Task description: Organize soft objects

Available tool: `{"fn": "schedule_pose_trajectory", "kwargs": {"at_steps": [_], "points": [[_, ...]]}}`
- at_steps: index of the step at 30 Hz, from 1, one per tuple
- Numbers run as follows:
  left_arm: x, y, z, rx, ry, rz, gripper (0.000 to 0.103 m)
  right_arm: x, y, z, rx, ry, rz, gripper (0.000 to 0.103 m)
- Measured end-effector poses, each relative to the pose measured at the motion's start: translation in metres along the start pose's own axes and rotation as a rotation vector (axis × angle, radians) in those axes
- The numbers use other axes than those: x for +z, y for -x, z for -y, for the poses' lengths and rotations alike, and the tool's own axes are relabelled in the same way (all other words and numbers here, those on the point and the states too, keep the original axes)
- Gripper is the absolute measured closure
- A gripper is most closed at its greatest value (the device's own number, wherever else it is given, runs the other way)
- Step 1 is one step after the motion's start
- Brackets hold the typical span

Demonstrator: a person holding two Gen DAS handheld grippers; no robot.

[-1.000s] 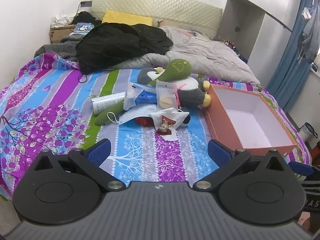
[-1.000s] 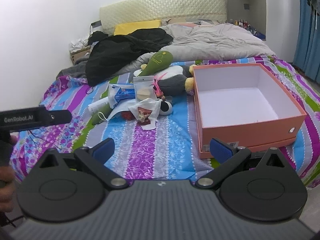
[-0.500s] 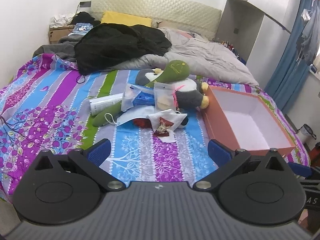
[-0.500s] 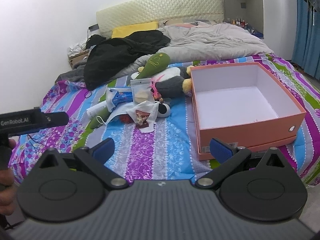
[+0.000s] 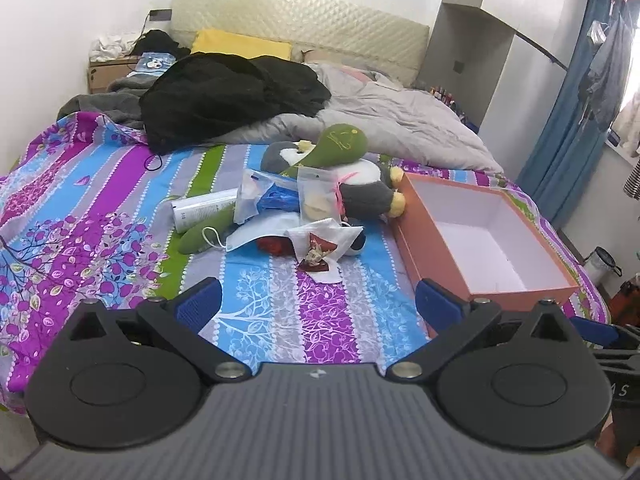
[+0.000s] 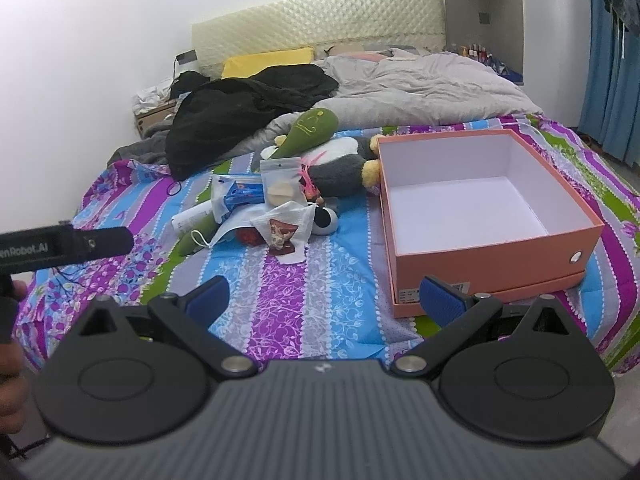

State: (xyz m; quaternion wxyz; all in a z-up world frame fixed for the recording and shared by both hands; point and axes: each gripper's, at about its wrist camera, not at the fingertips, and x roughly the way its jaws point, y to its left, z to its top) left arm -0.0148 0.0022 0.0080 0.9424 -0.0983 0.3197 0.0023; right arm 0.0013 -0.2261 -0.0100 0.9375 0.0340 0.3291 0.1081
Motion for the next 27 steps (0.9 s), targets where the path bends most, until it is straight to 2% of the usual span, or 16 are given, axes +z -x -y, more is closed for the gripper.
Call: {"fn": "schedule_pose_trajectory", "kwargs": {"at_steps": [16,27], "points": [[-0.003,0.000,-0.006,0.004,-0.008,-0.012,0.000,-0.003,-0.005,-0.002,0.010,-0.009,-0.019,0.000],[-0.004,-0.015,-0.007,0.017,-0.020,-0.051,0.000,-0.006,-0.011,0.005,0.005,-0.055,-0.035,0.000]]}}
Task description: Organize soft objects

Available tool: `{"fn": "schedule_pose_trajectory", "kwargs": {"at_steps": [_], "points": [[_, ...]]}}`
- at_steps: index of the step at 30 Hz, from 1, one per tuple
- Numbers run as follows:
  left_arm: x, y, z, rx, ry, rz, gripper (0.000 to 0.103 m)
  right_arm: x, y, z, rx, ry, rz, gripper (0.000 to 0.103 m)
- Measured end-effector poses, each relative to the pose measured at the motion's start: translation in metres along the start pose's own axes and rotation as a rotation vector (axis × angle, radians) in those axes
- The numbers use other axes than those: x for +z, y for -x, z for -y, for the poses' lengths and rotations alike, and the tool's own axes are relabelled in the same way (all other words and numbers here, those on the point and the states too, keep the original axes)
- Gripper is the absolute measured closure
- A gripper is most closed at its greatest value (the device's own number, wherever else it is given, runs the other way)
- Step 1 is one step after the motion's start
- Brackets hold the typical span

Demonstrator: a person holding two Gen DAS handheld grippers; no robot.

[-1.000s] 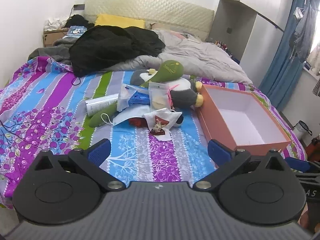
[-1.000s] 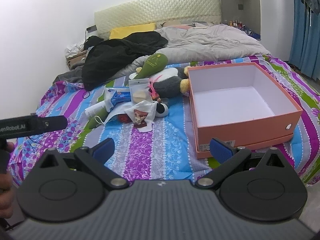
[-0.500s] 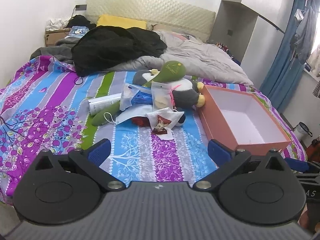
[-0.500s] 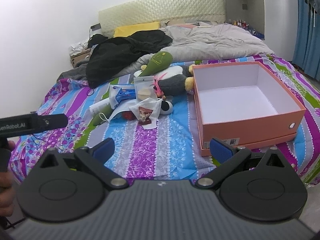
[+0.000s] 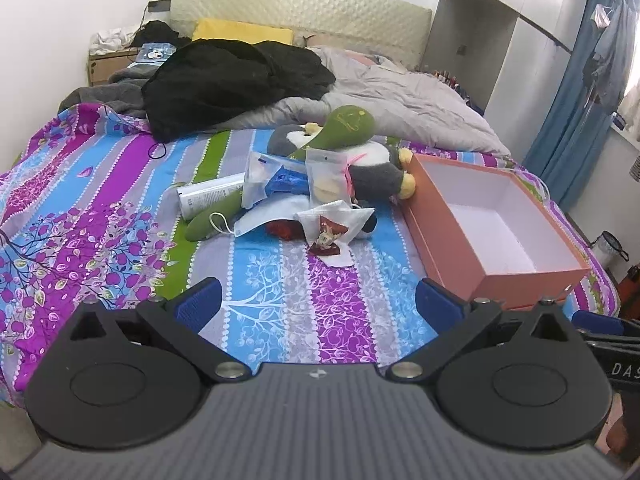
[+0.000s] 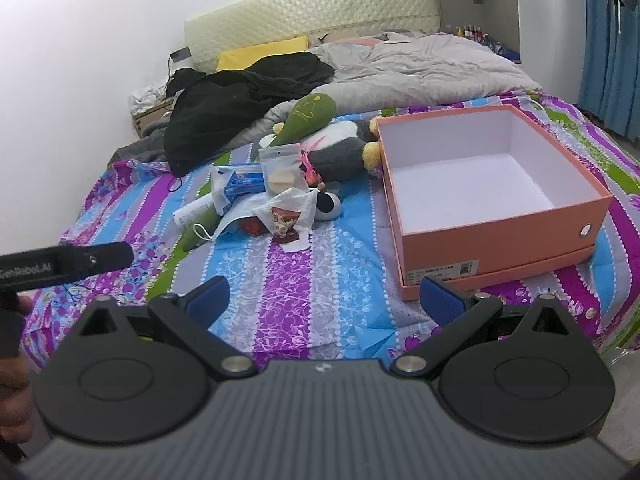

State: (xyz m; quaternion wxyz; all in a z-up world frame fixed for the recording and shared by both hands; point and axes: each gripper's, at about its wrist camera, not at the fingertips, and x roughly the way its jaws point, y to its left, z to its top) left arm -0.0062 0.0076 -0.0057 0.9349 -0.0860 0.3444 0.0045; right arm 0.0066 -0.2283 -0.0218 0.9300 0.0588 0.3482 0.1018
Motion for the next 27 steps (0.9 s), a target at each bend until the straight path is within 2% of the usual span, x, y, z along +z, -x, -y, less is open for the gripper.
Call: {"fn": "schedule_pose_trajectory", "kwargs": {"at_steps": [8,13,27], "points": [[0.001,-0.009,0.002,-0.007,-0.010,-0.012,0.000,-0.004,-0.006,0.003,0.025,-0.017,-0.007,0.000],[0.002,-0.017,0.004,-0.003,-0.022,-0.023,0.000,-0.007,-0.011,0.009,0.084,-0.056,-0.009,0.000],[0.004,-0.045,0.004,-0.039,-0.028,-0.058,0.000,-0.011,-0.024,0.013,0.031,-0.045,-0.004,0.003]]}}
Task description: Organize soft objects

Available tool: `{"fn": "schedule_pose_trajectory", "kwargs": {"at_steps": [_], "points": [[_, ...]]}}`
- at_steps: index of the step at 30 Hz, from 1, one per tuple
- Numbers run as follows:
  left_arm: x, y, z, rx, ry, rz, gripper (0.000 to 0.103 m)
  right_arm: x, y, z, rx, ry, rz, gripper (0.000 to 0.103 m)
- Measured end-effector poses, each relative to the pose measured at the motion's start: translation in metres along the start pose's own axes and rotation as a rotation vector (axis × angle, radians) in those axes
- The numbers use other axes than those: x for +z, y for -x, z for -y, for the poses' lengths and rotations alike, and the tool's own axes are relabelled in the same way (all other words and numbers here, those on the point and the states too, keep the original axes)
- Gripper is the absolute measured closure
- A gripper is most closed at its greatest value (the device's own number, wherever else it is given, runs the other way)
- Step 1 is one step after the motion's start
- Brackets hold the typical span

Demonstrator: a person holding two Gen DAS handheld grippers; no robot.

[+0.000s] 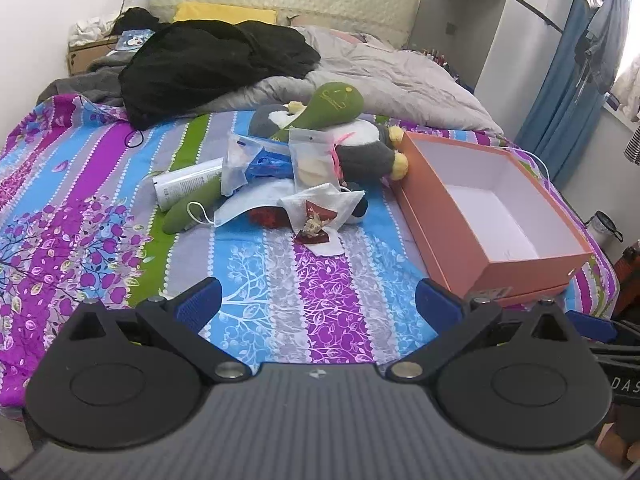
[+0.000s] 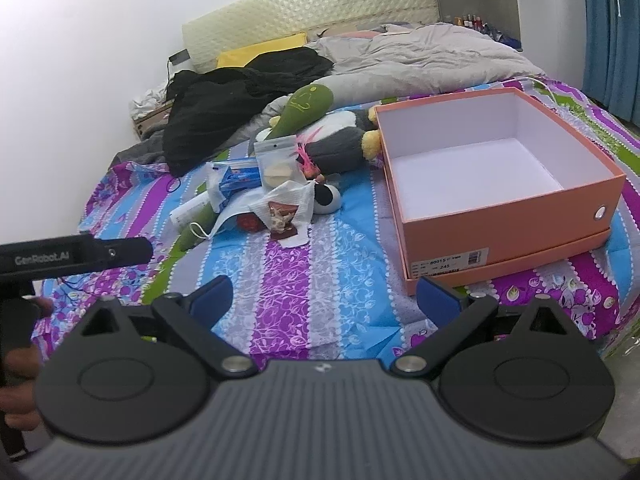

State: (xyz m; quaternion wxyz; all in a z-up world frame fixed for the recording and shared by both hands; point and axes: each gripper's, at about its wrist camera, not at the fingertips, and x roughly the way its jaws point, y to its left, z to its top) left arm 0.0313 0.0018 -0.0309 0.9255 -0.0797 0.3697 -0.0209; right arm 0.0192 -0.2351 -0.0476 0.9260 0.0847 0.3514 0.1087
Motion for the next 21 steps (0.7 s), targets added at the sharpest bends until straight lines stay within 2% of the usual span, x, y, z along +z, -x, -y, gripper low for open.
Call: {"fn": "schedule_pose_trajectory", "kwargs": {"at_steps": [7,15,21], "points": [[-0.001,-0.009,-0.004,0.002,-0.006,-0.005,0.000,-0.003,-0.009,0.004,-0.008,-0.029,-0.015,0.003],[-0.002,-0.018,-0.011,-0.009,0.006,-0.002,0.000,-0.003,-0.017,-0.001,0.006,-0.027,0.030,0.002],[0.000,-0.030,-0.015,-0.009,0.010,-0.006,0.000,0.002,-0.034,0.000,0.022,-0.063,0.008,0.002]]}}
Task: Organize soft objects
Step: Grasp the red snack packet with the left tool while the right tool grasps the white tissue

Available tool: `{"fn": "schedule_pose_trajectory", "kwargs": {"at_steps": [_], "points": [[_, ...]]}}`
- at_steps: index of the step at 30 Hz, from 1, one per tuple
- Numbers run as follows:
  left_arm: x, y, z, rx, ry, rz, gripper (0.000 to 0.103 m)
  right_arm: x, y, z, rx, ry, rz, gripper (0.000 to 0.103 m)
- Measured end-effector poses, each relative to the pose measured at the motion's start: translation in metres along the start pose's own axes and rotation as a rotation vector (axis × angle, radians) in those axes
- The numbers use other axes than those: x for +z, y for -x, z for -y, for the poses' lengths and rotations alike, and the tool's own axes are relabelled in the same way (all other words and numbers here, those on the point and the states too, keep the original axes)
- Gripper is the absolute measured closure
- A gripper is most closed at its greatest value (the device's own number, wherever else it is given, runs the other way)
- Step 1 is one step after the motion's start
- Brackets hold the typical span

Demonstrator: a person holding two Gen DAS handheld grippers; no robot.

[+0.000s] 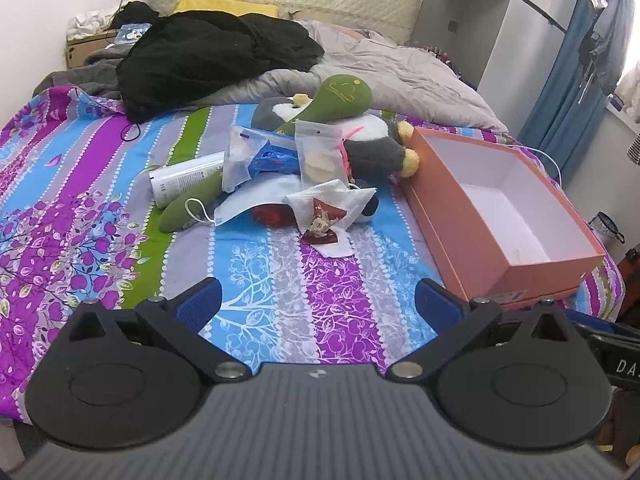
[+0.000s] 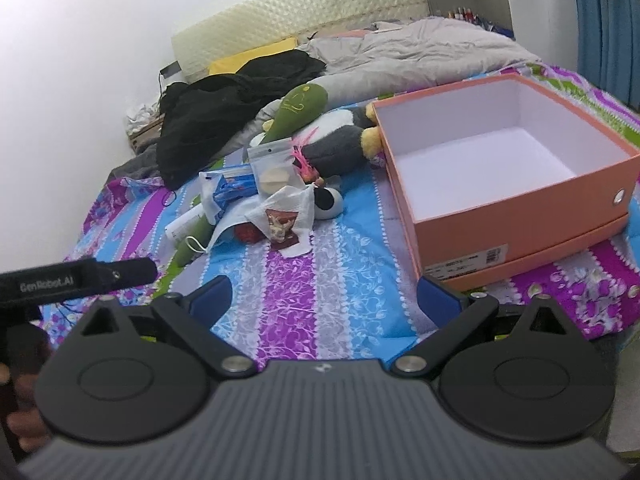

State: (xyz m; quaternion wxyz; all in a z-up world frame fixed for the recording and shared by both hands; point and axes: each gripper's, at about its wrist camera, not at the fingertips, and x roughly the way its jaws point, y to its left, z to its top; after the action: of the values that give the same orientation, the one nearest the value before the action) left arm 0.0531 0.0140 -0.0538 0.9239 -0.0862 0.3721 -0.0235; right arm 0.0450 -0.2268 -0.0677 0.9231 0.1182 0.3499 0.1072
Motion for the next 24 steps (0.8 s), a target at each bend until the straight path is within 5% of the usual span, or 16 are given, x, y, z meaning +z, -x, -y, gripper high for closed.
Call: {"fn": "schedule_pose_trajectory", "kwargs": {"at_steps": [12,16,24], "points": [[0.012,-0.034,-0.016,0.009,0.007,-0.015,0.006,0.009,-0.037,-0.014,0.023,0.008,-0.046,0.008],[0.016,-0.045,-0.023,0.001,0.008,-0.016,0.012,0.012,-0.050,-0.017,0.039,0.002,-0.061,0.027],[0.018,-0.069,-0.038,-0.035,0.011,-0.012,0.034,0.015,-0.077,-0.028,0.068,0.017,-0.063,0.042]]}}
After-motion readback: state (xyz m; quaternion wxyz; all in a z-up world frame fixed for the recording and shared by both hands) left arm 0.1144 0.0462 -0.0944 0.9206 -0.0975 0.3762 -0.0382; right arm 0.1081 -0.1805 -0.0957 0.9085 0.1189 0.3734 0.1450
